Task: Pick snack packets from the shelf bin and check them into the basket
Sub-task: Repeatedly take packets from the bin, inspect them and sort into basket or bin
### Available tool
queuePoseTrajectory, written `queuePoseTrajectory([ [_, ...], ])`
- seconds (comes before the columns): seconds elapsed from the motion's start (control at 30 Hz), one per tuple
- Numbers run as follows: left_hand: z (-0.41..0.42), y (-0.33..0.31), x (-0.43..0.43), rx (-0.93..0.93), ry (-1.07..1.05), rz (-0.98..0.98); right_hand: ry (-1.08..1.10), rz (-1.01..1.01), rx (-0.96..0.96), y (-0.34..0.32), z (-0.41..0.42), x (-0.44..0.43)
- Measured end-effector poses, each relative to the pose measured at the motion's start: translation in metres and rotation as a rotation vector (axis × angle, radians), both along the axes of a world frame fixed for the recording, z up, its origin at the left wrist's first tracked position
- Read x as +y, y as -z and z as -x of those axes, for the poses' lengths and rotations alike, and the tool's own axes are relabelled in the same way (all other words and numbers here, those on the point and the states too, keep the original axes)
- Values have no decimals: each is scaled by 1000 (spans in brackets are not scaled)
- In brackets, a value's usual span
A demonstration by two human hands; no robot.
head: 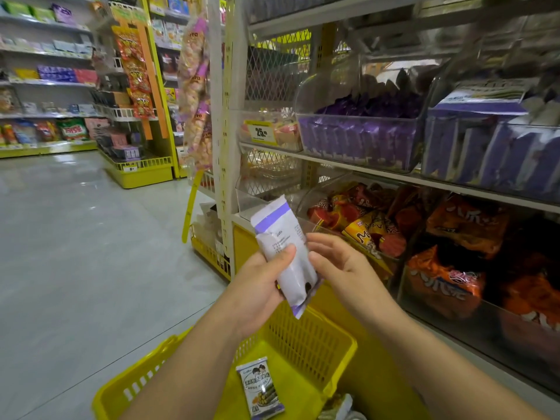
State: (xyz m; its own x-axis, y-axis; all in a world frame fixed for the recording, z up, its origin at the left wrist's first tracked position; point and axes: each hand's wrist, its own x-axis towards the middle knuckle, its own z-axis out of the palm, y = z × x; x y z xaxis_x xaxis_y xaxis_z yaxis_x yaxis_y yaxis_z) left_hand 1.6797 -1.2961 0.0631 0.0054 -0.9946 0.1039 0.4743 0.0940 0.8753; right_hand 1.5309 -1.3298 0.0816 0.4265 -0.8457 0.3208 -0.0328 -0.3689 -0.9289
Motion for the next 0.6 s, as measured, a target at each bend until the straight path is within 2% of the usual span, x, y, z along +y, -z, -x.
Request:
queuePoseTrajectory([
  [0.07, -5, -2, 1, 1, 52, 39, 43, -43, -38, -4, 4, -5],
  [0.17, -9, -1, 2, -55, 98, 66, -61, -88, -74, -13, 10, -9],
  [0.23, -8, -2, 2, -81, 102, 92, -107, -33, -69, -19, 12, -8],
  [0.4, -5, -2, -1, 18, 15, 141, -138, 177, 11, -29, 13, -1],
  [0.5, -5, 0, -2, 117, -19, 114, -181, 167, 9, -34, 10, 2],
  [0.6, -5, 2, -4, 140, -37, 78, -198, 122, 4, -39, 10, 0],
])
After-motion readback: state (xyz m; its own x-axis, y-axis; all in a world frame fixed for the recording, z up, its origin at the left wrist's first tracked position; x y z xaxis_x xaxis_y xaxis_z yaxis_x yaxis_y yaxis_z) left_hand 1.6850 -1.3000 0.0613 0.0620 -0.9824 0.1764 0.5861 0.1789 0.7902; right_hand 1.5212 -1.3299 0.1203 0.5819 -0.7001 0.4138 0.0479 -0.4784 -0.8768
